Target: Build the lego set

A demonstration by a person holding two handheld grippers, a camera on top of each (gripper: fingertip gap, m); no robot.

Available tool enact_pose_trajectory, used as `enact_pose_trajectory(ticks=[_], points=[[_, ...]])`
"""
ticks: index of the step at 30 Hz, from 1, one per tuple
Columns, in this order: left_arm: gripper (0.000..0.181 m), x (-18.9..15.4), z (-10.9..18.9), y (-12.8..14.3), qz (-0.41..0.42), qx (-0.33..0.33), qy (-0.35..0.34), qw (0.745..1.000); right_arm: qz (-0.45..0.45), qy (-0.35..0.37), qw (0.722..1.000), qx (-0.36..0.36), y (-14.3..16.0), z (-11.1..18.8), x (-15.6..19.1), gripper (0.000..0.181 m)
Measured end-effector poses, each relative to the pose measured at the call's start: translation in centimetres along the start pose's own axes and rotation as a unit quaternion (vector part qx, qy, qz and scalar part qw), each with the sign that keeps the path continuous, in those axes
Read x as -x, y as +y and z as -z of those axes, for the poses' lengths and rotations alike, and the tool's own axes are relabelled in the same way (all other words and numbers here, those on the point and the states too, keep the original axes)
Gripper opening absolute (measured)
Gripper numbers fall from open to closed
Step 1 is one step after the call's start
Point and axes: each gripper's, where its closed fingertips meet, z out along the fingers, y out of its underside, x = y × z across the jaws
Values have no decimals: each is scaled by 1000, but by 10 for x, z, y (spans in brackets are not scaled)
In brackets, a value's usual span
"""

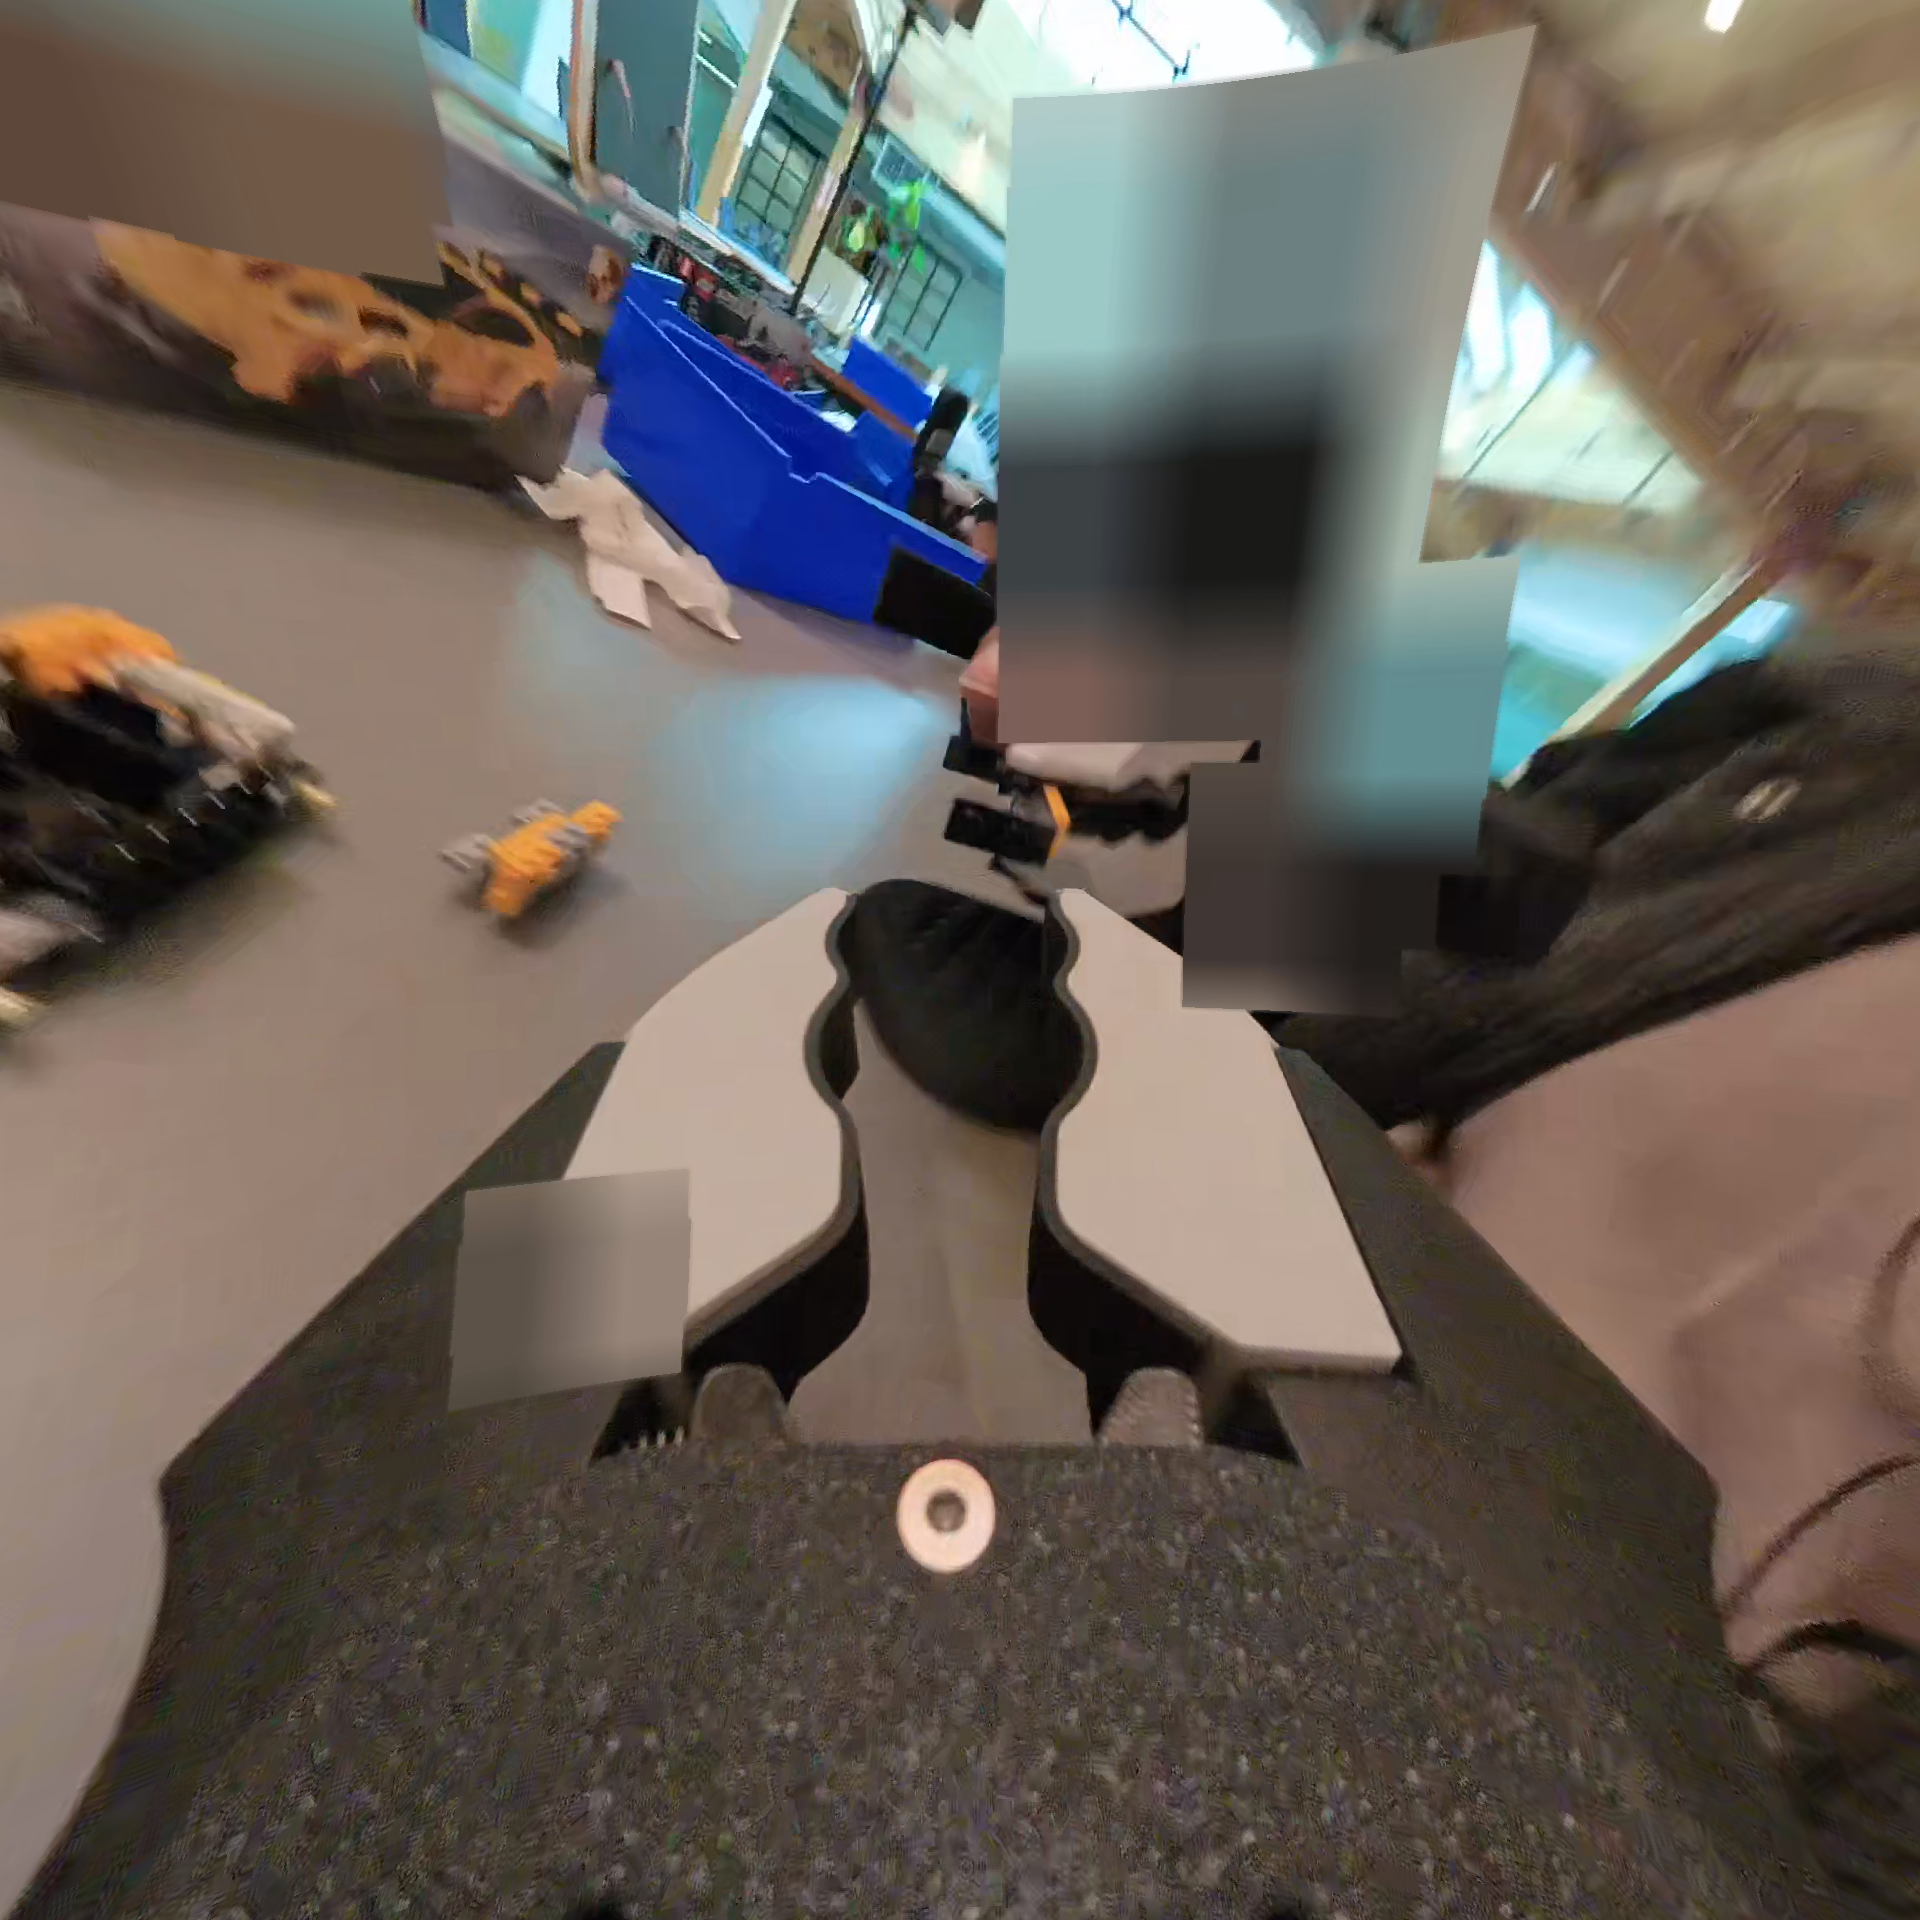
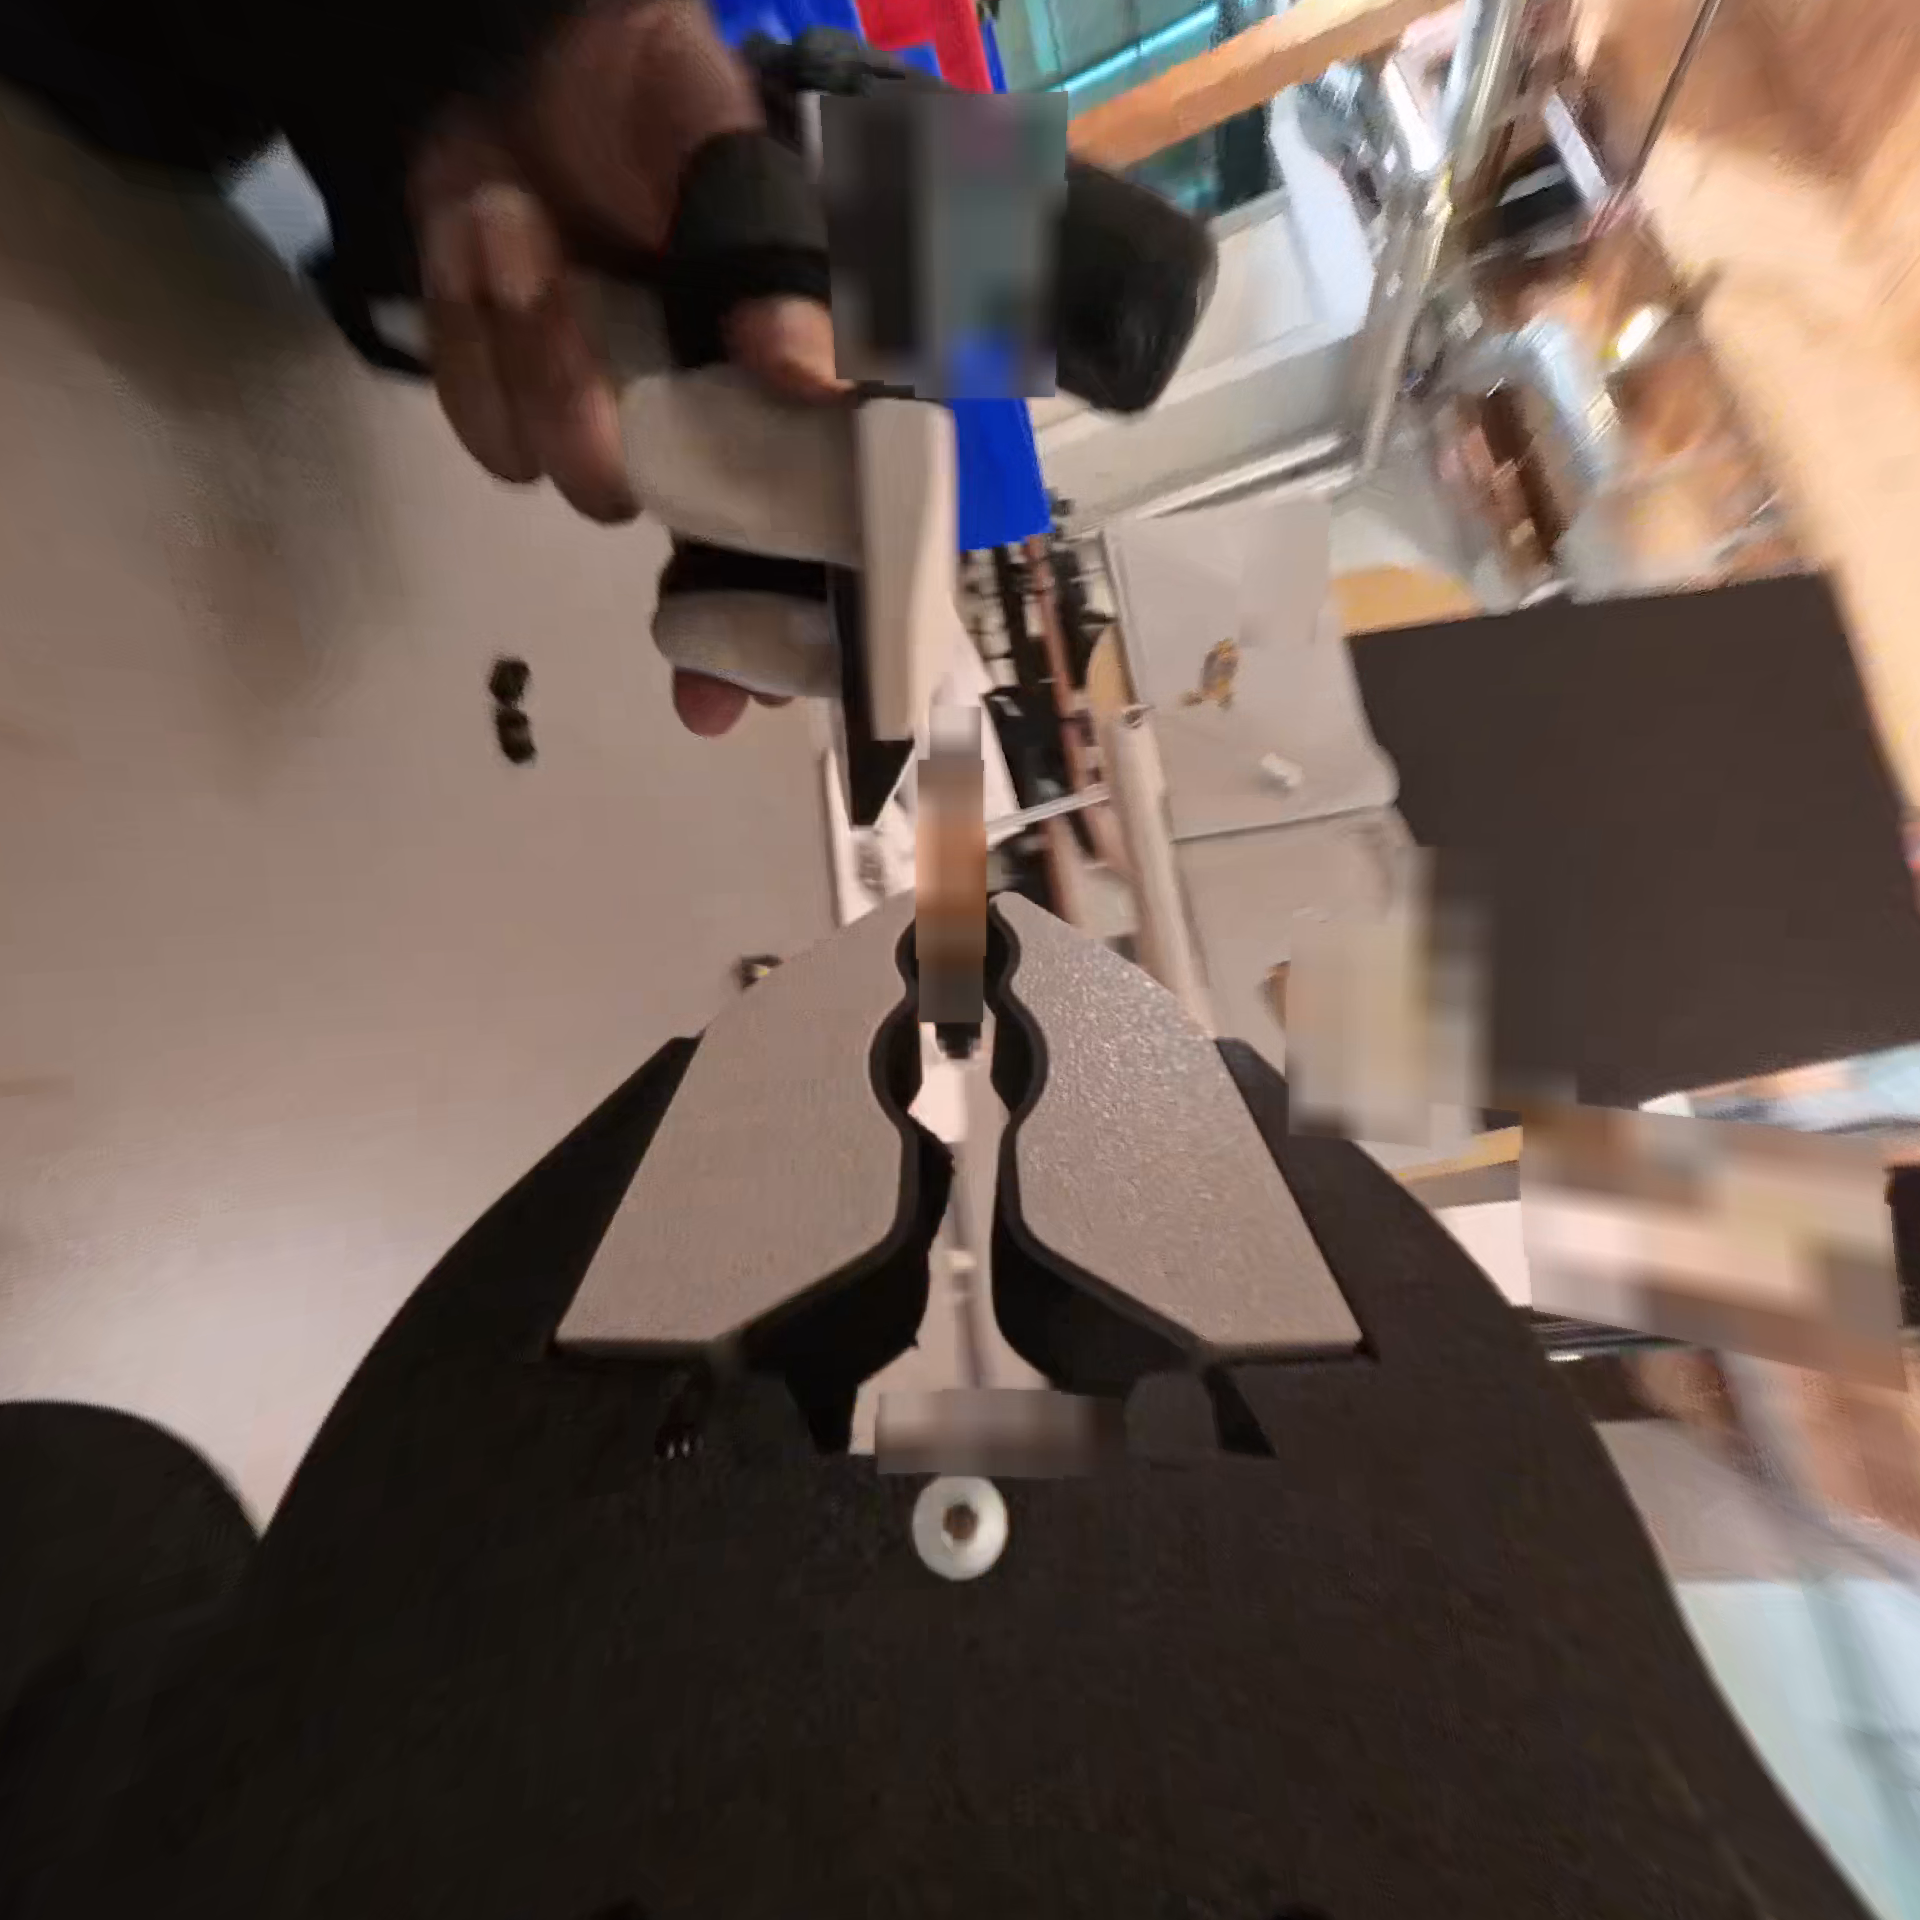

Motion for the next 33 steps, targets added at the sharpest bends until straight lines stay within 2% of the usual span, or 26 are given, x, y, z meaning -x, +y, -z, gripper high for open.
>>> enact_pose_trajectory(ticks=[4,7,10,12,15,17,19,20,23,25,27,30,32,33], points=[[34,-4,-1,-2,193,-28,80,977,106,5,994,-1,0,-3,14,8],[24,-1,-7,8,237,-12,82,968,148,-6,989,-2,3,-7,20,8],[14,2,-6,10,241,-13,69,968,158,-6,987,1,2,-10,21,8],[9,1,-5,7,212,-12,64,975,133,-3,991,10,2,-11,20,10],[8,-4,1,-2,149,-24,59,987,36,-5,999,4,-8,-5,12,12],[8,-2,7,-7,87,-28,36,995,-68,-18,997,-11,-18,3,0,13],[8,-5,13,-10,-5,-23,13,1000,-218,-67,974,-6,-15,5,-5,17],[8,-8,14,-11,-56,-19,5,998,-297,-107,949,2,-9,5,-2,21],[8,-18,13,-6,-171,0,-8,985,-501,-230,834,-18,-7,7,10,35],[8,-24,8,2,-214,18,-4,977,-566,-272,777,-42,-12,8,12,40],[8,-27,5,9,-230,30,3,973,-573,-304,760,-49,-17,8,19,39],[8,-27,2,14,-241,41,6,970,-552,-327,765,-53,-26,6,29,27],[8,-26,2,15,-247,43,3,968,-545,-322,772,-59,-28,3,30,9],[8,-26,3,15,-244,42,4,969,-543,-324,772,-61,-28,3,30,9]])
